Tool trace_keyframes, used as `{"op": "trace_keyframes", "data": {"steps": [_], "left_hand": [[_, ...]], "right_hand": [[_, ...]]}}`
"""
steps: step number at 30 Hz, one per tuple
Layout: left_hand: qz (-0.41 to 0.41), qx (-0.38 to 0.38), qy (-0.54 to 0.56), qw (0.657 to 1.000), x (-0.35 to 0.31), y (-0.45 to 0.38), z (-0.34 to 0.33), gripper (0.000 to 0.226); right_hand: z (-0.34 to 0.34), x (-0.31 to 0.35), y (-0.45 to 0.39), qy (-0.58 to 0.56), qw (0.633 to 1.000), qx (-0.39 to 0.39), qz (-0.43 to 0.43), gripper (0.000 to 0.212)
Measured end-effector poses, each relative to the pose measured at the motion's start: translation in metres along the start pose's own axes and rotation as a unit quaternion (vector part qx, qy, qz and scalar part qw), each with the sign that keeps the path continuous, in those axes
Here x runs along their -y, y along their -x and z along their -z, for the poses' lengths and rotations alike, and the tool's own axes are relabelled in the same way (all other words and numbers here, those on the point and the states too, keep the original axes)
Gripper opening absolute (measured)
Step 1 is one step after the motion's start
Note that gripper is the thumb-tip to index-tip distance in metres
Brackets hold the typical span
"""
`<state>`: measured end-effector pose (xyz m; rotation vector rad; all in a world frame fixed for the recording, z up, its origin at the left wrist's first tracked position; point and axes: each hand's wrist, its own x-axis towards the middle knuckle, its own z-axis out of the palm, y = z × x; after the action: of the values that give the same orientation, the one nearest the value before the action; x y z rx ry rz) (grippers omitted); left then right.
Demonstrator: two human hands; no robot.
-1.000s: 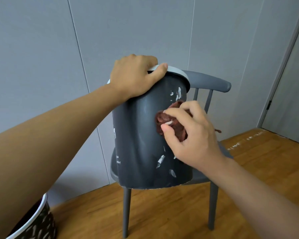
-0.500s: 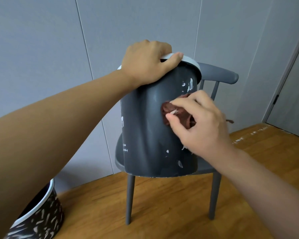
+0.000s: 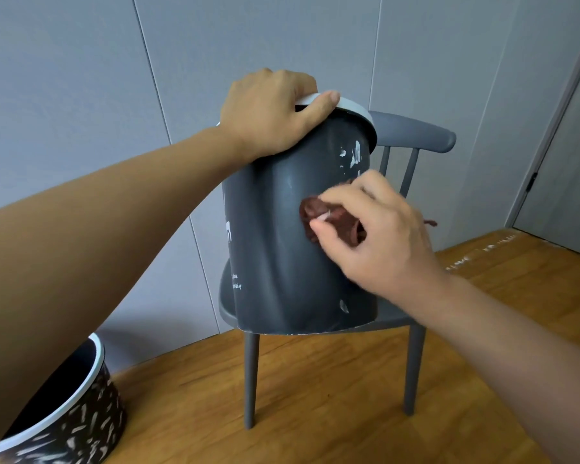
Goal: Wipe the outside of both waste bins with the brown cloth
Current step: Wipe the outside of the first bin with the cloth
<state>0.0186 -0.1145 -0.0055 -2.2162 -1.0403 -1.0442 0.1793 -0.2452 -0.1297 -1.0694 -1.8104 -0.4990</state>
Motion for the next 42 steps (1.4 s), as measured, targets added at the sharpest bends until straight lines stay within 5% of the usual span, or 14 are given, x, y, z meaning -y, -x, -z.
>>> {"op": "trace_keyframes", "data": {"steps": [6,14,17,24,31,38,42], "left_hand": [[0.009,-0.006,0.019,1.000,0.006,0.003,0.001,0.058],[0.012,-0.022,0.018,1.000,0.010,0.011,0.005,0.061],[0.018,-0.026,0.032,0.999,0.016,0.013,0.005,0.061],[0.021,-0.023,0.062,0.998,0.019,0.015,0.006,0.056],[0.013,-0.023,0.064,0.998,0.014,0.016,0.008,0.056],[0.043,-0.021,0.088,0.995,0.027,0.021,0.010,0.056],[0.039,-0.024,0.098,0.994,0.025,0.024,0.013,0.056]], "right_hand": [[0.012,0.013,0.070,-0.035,0.981,0.162,0.105,0.024],[0.002,-0.007,-0.011,-0.053,0.994,-0.060,-0.075,0.027],[-0.008,-0.008,-0.004,-0.067,0.993,-0.041,-0.085,0.026],[0.008,0.014,0.069,-0.084,0.986,0.125,0.069,0.019],[0.004,-0.010,0.008,-0.063,0.994,-0.035,-0.078,0.024],[0.008,0.016,0.067,-0.106,0.987,0.113,0.042,0.016],[0.009,0.011,0.040,-0.119,0.992,0.045,-0.017,0.018]]}}
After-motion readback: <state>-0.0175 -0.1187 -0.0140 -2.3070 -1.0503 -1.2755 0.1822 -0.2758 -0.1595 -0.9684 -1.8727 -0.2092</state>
